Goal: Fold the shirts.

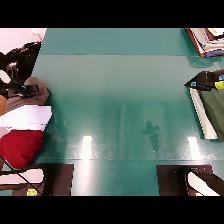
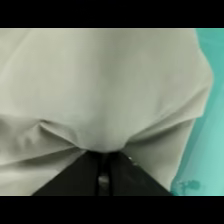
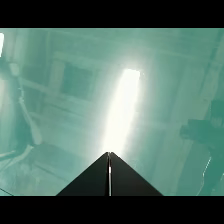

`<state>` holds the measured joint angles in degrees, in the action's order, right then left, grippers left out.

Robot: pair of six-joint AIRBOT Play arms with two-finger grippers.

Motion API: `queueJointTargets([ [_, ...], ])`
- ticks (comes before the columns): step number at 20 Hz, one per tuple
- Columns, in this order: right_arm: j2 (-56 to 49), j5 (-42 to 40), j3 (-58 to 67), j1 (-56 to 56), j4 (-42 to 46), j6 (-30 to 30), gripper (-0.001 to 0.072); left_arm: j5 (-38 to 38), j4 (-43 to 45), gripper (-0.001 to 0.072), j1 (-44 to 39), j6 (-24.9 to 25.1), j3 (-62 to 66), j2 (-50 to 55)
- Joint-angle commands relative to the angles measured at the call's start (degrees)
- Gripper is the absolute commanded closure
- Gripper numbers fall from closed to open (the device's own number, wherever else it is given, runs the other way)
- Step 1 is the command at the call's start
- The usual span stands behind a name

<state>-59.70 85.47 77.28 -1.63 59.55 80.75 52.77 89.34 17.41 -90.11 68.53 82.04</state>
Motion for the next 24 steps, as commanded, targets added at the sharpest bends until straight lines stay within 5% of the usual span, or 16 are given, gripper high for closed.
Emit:
queueJointTargets([
  [1,0.02,-1.05,1.29,-0.04,0.0,0.24,0.0695,2.32,-2.78,0.0678,-0.55,0.11,5.05,-4.76],
  [7,0.02,-12.59,15.85,-0.02,0.02,0.22,0.0695,7.26,-2.75,0.0679,-13.35,0.81,24.04,-24.52],
  [13,0.02,-14.86,24.06,-0.04,0.02,0.2,0.0695,12.98,-2.78,0.0679,-35.21,-3.13,30.93,-30.23],
  [17,0.04,-11.74,23.58,-0.04,0.02,0.2,0.0695,17.55,-2.82,0.0679,-47.01,-8.68,22.4,-26.58],
  [23,0.02,-6.38,21.88,-0.02,0.11,0.17,0.0695,4.68,-9.42,0.0675,-60.3,-16.44,-5.16,-25.77],
  [24,0.02,-6.12,21.88,-0.04,0.11,0.17,0.0695,3.87,-10.82,0.0551,-60.41,-16.44,-8.33,-25.75],
])
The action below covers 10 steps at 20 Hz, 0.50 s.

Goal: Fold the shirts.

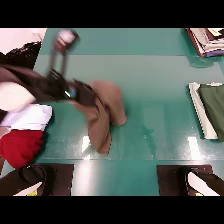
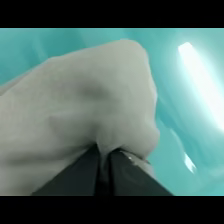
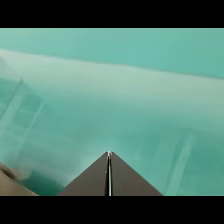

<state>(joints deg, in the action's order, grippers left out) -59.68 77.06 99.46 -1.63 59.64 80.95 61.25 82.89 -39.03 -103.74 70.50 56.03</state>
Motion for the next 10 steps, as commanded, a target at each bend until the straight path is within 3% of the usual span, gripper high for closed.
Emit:
queueJointTargets([
  [1,0.02,2.32,-0.31,-0.02,0.04,-0.02,0.0695,-5.03,-4.42,0.0249,-3.96,-2.8,-12.35,0.26],
  [2,0.02,2.32,-0.31,-0.02,0.02,0.0,0.0695,-5.11,-3.23,0.0076,-3.96,-2.8,-13.29,0.26],
  [4,0.02,2.34,-0.31,-0.04,-0.04,0.0,0.0696,-5.73,1.75,0.0096,-2.47,-1.2,-12.83,0.2],
  [7,0.02,2.8,-0.31,-0.04,-0.09,0.0,0.0695,-8.44,4.63,0.0097,6.67,-0.74,-11.93,0.52],
  [8,0.0,3.17,-0.31,-0.04,-0.09,0.0,0.0695,-8.28,3.39,0.0097,10.8,0.98,-11.93,1.46],
  [10,0.0,4.22,-0.31,-0.04,-0.07,0.0,0.0695,-6.58,-3.43,0.0098,17.22,10.64,-11.96,4.96],
])
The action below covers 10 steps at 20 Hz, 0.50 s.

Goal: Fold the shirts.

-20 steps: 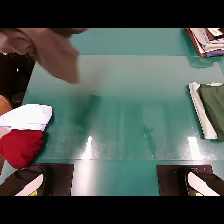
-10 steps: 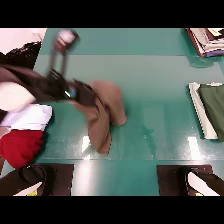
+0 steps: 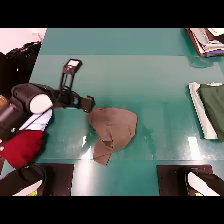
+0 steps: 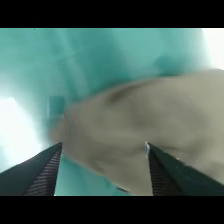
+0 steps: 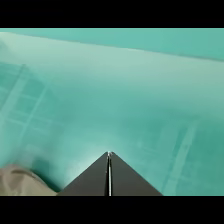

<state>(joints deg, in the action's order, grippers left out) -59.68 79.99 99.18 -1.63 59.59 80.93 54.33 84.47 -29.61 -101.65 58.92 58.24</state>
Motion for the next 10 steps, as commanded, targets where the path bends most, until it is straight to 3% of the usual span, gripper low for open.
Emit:
queueJointTargets([
  [1,0.0,1.88,-0.02,-0.04,-0.02,0.02,0.0695,1.79,-10.27,0.0097,9.77,14.51,-0.37,5.38],
  [3,0.0,3.06,-0.02,-0.04,-0.02,0.02,0.0695,3.3,-18.32,0.0097,10.88,24.3,-0.35,11.15],
  [5,0.0,4.33,-0.02,-0.04,-0.02,0.04,0.0695,3.23,-23.23,0.0097,10.88,30.16,-0.31,16.98],
  [10,0.0,5.73,-0.07,-0.04,-0.02,0.07,0.0695,2.89,-30.27,0.0098,10.88,34.69,0.37,26.43],
])
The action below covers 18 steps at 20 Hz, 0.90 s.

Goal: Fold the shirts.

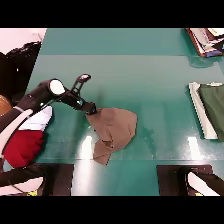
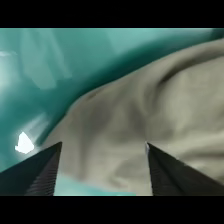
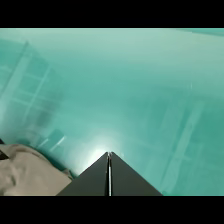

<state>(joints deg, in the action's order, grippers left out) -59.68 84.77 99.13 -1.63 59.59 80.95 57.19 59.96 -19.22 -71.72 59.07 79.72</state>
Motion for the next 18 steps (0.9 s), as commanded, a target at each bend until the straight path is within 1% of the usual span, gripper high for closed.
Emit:
queueJointTargets([
  [1,0.0,0.94,-0.02,-0.04,-0.02,0.04,0.0695,-0.87,-5.92,0.0141,0.5,4.74,0.22,5.38],
  [3,0.0,0.98,-0.02,-0.04,0.0,0.04,0.0696,-2.93,-5.66,0.0609,0.52,4.72,0.61,5.33],
  [4,0.0,1.18,-0.09,-0.04,-0.04,0.04,0.0695,-2.93,-4.61,0.0679,0.52,4.63,1.51,5.31],
  [5,0.2,1.4,-0.72,-0.04,-0.09,0.07,0.0695,-1.51,-2.01,0.0677,0.52,4.52,3.32,5.18],
  [6,0.72,1.42,-2.56,-0.04,-0.09,0.09,0.0695,0.13,1.95,0.0678,0.52,3.32,5.49,4.7],
  [8,2.29,1.38,-9.11,-0.04,-0.07,0.85,0.0695,2.16,13.88,0.0677,0.52,-1.97,10.64,2.25],
  [10,3.93,0.79,-18.34,-0.07,-0.15,2.69,0.0695,3.48,25.14,0.0677,0.59,-5.22,15.54,-1.31],
  [11,4.72,-0.44,-23.89,-0.07,-0.63,2.71,0.0695,4.07,28.79,0.0677,0.59,-5.97,17.46,-3.08],
  [12,5.29,-2.64,-29.35,-0.09,-2.64,2.64,0.0694,4.17,30.4,0.0677,0.57,-5.92,18.75,-4.48],
  [13,5.55,-5.68,-35.28,-0.17,-5.88,2.58,0.0671,4.07,30.62,0.0677,0.57,-5.92,19.52,-5.57],
  [15,4.68,-11.67,-45.33,-0.17,-15.13,0.31,0.0273,3.98,29.88,0.0677,0.57,-5.97,19.74,-6.82],
  [16,3.26,-14.05,-49.66,-0.42,-20.61,-2.56,0.024,4.46,29.66,0.0677,0.57,-6.19,19.71,-6.86],
  [17,1.36,-16.31,-52.89,-1.49,-24.65,-5.68,0.024,5.07,29.46,0.0676,0.57,-6.49,19.71,-6.86],
  [18,-0.74,-18.73,-54.93,-3.32,-27.23,-7.23,0.0241,5.46,29.35,0.0677,0.57,-6.93,19.71,-6.86],
])
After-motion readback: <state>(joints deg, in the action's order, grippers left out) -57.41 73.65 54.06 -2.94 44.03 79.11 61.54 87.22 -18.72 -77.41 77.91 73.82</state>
